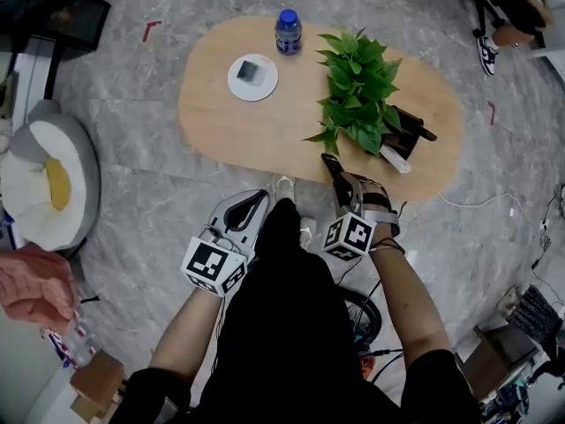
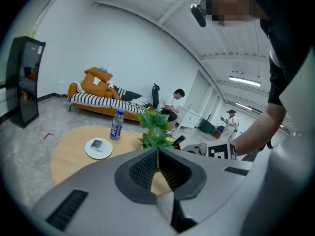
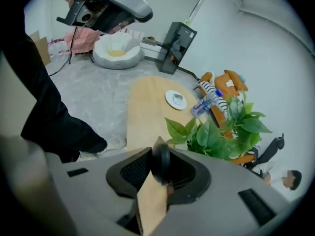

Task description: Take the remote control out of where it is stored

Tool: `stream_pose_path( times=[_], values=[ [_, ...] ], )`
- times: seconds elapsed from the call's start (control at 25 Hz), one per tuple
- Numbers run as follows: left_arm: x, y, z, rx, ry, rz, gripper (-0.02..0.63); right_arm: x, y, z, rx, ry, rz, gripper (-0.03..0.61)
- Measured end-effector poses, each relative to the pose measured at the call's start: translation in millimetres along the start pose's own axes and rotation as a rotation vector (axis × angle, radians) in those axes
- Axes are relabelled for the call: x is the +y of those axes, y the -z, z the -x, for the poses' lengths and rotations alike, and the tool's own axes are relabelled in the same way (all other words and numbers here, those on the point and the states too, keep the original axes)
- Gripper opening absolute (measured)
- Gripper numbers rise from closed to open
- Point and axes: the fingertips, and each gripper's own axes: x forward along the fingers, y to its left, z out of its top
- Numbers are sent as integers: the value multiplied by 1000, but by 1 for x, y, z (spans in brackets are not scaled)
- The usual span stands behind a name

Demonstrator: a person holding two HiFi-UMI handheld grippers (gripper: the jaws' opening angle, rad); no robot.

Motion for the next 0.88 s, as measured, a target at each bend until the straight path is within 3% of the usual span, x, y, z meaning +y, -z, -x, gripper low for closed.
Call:
stream_pose_path(
  times=[0.24,0.52,0.68,0.88],
  values=[
    [21,12,5,18,-37,14,15,24,-39,-39,-67,-57,20,101],
    [38,37,11,76,-64,31,15,37,-65,-77,-184,-91,-143,101],
    [44,48,6,97,-60,40,15,33,-64,-95,-206,-90,-201,101],
    [44,58,0,113,-47,65,15,33,-32,-106,-139,-92,-197,103]
  ],
)
